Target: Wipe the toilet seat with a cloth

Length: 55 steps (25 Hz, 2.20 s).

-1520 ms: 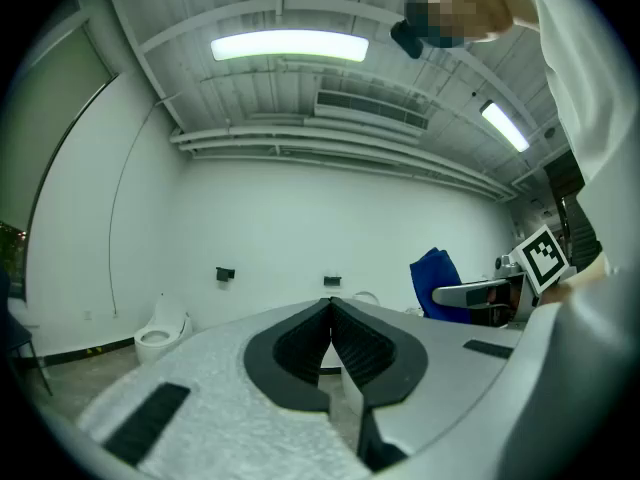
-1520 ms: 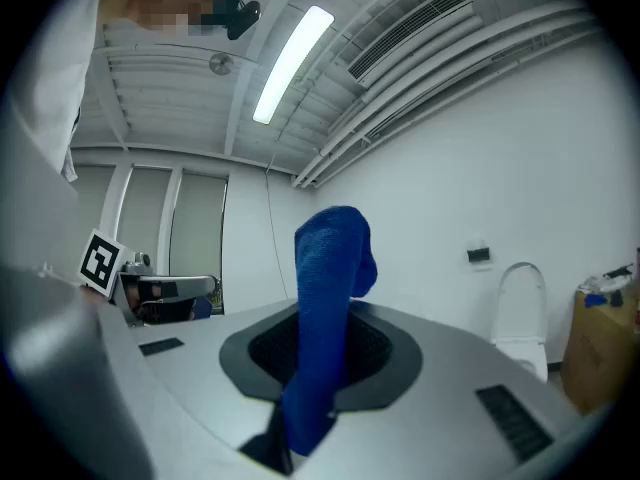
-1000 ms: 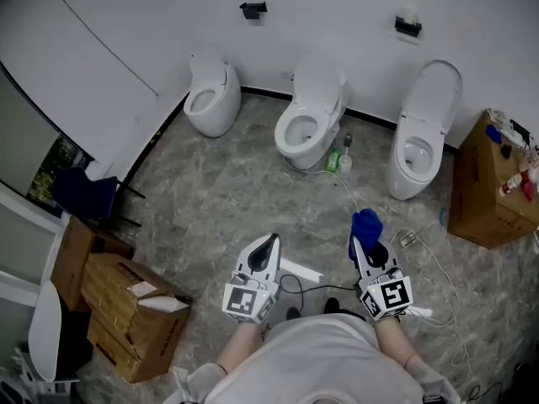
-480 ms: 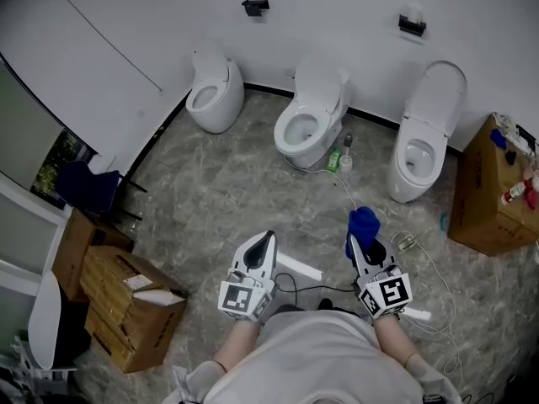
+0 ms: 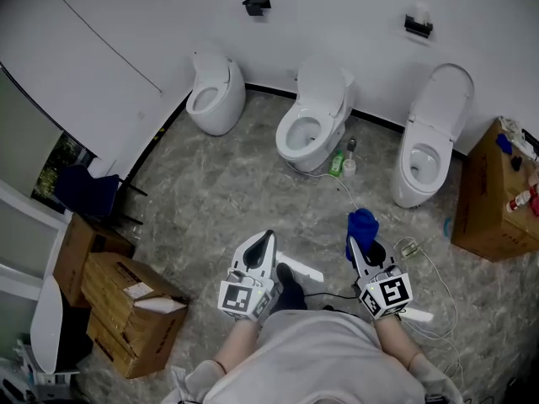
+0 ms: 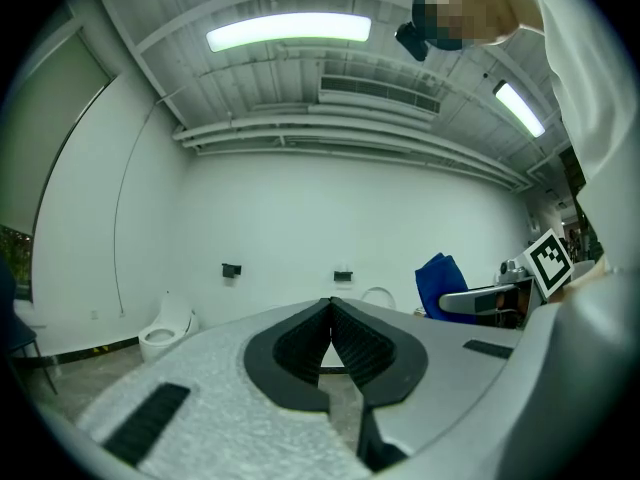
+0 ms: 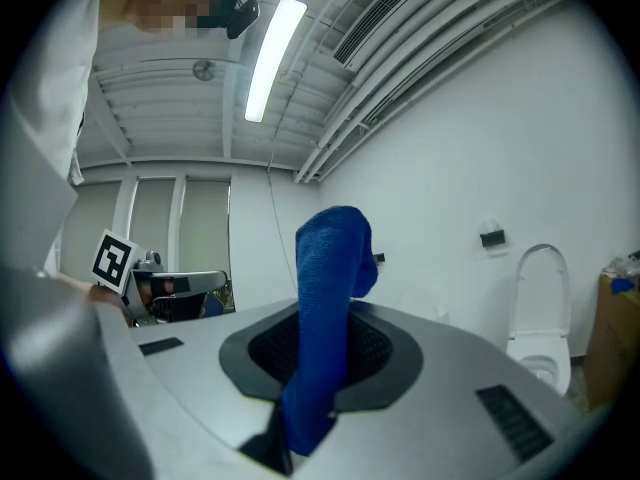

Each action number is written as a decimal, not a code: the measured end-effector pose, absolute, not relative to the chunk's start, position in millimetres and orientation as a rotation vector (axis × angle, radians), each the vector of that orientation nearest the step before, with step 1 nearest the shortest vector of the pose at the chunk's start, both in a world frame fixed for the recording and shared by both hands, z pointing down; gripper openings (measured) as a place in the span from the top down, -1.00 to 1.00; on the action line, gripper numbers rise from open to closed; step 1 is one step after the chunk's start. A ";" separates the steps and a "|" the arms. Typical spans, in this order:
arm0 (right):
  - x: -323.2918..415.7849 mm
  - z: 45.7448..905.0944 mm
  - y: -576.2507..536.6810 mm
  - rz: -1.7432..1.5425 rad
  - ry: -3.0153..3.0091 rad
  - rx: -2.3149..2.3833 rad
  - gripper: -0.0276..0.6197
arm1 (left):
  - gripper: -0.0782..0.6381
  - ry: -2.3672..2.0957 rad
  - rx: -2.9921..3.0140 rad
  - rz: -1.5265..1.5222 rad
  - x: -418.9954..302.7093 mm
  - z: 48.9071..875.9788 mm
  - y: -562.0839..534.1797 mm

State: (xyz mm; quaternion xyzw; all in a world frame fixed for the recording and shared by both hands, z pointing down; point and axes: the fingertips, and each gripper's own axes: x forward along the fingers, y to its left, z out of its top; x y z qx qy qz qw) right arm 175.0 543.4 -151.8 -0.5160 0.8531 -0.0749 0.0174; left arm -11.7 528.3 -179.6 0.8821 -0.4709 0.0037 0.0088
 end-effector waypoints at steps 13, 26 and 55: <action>109.7 -143.1 362.8 -0.226 2.596 -1.730 0.75 | 0.76 -1.304 2.806 0.030 -76.2 -163.2 331.9; 90.0 -133.6 211.9 -0.232 2.556 -1.778 0.75 | 0.76 -1.275 2.807 0.023 -99.5 -150.0 187.6; 153.5 -12.9 -162.9 -0.238 2.751 -1.625 0.75 | 0.76 -1.335 2.755 0.050 -23.5 -40.1 -161.3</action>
